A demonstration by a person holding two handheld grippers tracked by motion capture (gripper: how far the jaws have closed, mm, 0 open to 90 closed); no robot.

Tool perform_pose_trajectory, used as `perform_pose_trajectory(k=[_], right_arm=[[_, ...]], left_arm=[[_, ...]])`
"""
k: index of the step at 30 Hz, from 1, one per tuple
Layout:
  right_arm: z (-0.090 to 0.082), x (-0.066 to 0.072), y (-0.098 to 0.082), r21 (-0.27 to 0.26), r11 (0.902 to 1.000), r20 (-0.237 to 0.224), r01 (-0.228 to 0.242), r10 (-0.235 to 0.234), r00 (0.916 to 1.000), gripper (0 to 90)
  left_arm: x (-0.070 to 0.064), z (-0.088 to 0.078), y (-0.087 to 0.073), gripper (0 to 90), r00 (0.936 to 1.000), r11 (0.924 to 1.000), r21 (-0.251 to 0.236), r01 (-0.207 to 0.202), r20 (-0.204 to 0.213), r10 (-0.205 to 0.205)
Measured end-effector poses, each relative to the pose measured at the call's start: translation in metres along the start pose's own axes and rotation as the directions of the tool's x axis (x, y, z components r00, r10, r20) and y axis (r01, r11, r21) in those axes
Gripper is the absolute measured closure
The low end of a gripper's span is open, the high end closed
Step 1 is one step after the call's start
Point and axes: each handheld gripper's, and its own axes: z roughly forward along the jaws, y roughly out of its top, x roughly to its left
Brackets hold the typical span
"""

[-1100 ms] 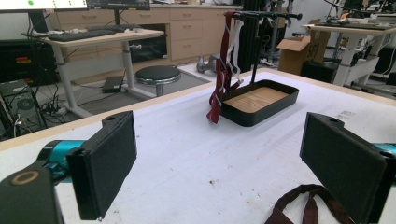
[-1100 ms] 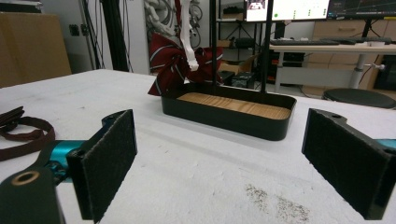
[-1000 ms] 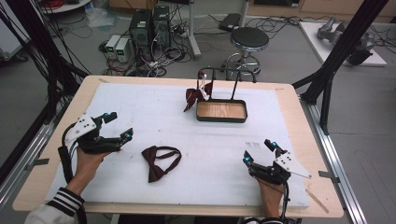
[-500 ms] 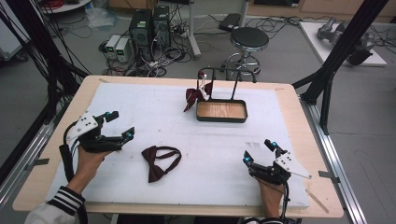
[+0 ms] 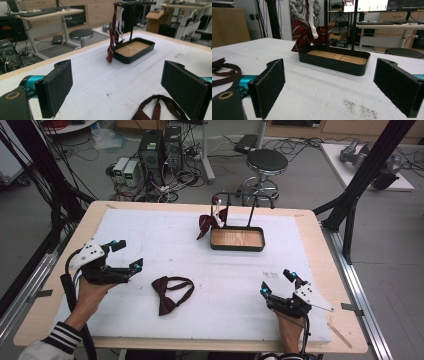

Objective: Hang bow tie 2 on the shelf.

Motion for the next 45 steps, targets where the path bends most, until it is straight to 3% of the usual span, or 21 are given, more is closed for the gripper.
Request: perform_pose_trajectory(k=[10,15,21,25,28,34,39,45], right_arm=[[0.000,0.000,0.000,0.001,1.0000,0.000,-0.006,0.006,1.0000,9.4],[0.000,0.000,0.000,0.000,1.0000,0.000,-0.006,0.006,1.0000,9.4],[0.000,0.000,0.000,0.000,1.0000,-0.001,-0.007,0.007,1.0000,9.4],[0.000,0.000,0.000,-0.001,1.0000,-0.002,-0.007,0.007,1.0000,9.4],[0.000,0.000,0.000,-0.001,1.0000,-0.002,-0.006,0.006,1.0000,9.4],[0.000,0.000,0.000,-0.001,1.0000,-0.002,-0.007,0.007,1.0000,9.4],[0.000,0.000,0.000,-0.001,1.0000,-0.002,-0.007,0.007,1.0000,9.4],[0.000,0.000,0.000,-0.001,1.0000,-0.003,-0.006,0.006,1.0000,9.4]], left_arm=[[-0.014,0.000,0.018,11.0,1.0000,0.9920,0.126,-0.005,-0.003,0.006],[-0.019,0.005,0.019,11.0,0.9997,0.9792,0.203,0.006,0.022,-0.011],[-0.025,0.010,0.014,11.1,0.9986,0.9614,0.275,-0.020,0.053,0.006],[-0.029,0.015,0.010,11.2,0.9979,0.9442,0.328,-0.030,0.064,0.009],[-0.031,0.019,0.007,11.2,0.9972,0.9270,0.373,-0.039,0.073,0.012],[-0.035,0.028,0.001,11.3,0.9976,0.8955,0.445,-0.013,0.066,-0.019],[-0.040,0.032,-0.004,13.5,0.9967,0.8821,0.471,-0.012,0.076,-0.028],[-0.043,0.039,-0.009,15.9,0.9941,0.8535,0.521,0.023,0.079,-0.074]])
